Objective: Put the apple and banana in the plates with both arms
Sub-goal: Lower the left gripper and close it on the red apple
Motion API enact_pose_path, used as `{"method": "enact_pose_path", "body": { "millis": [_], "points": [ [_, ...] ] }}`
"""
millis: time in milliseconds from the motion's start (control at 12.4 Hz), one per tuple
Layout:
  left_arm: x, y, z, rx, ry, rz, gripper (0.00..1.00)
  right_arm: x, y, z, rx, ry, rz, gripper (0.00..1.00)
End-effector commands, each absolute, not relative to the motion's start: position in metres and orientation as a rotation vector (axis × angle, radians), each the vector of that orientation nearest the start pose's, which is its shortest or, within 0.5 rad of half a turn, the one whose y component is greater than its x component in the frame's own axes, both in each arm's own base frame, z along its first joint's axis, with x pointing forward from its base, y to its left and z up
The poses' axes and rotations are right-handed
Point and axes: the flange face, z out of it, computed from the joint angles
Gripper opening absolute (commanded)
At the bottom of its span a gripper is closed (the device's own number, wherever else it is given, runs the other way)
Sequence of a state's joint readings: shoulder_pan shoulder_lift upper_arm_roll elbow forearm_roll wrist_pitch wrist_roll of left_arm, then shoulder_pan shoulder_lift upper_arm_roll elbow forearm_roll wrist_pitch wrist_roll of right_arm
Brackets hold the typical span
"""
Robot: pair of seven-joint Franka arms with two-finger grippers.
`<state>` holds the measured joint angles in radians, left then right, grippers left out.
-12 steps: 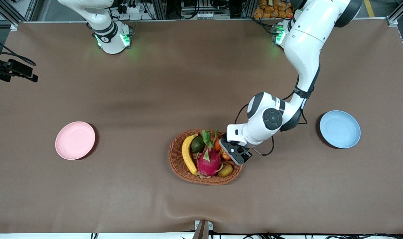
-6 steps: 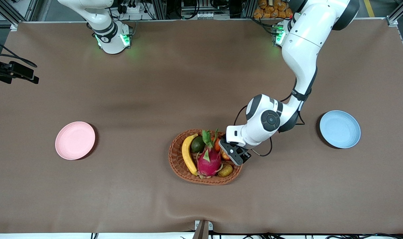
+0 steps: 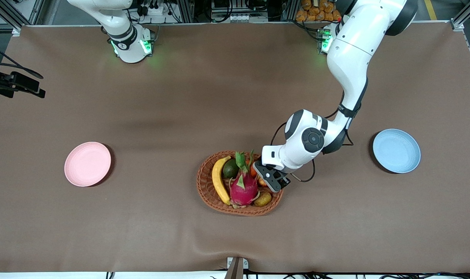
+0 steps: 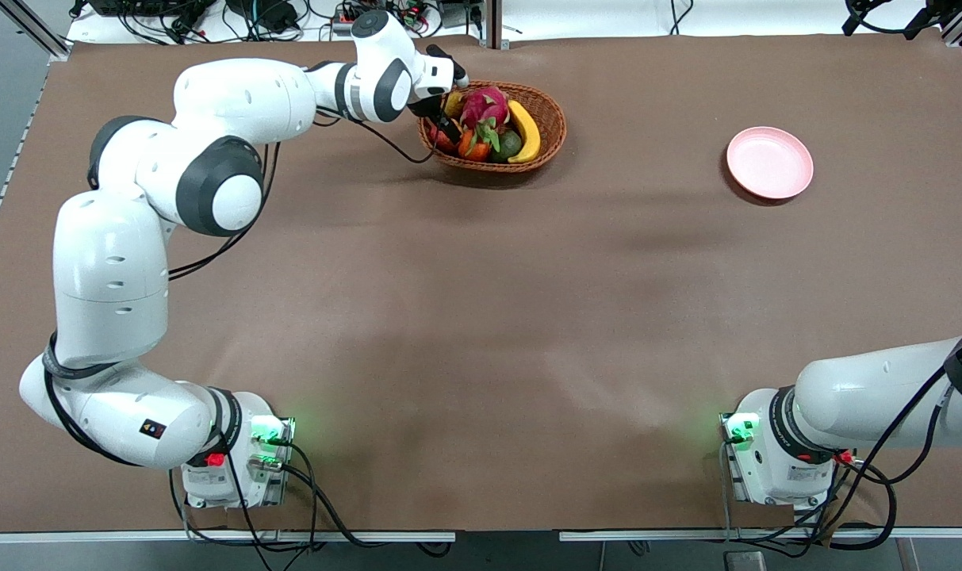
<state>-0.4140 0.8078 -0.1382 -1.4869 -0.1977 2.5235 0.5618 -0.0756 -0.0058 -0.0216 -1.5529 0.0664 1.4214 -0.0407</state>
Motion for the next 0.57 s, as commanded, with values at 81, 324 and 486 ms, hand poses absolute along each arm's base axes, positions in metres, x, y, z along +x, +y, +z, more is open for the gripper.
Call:
{"method": "enact_pose_path", "body": {
  "millis": [81, 324, 486],
  "points": [
    [0.642, -0.370, 0.207, -2.966, 1.523, -0.433, 0.42, 0.535, -0.047, 0.626, -3.041, 0.089, 0.172, 1.00],
    [0.651, -0.362, 0.230, -2.963, 1.504, -0.486, 0.28, 0.535, -0.047, 0.625, -3.041, 0.091, 0.174, 1.00],
    [0.653, -0.357, 0.250, -2.962, 1.501, -0.495, 0.35, 0.535, -0.047, 0.625, -3.041, 0.089, 0.175, 1.00]
  ]
}}
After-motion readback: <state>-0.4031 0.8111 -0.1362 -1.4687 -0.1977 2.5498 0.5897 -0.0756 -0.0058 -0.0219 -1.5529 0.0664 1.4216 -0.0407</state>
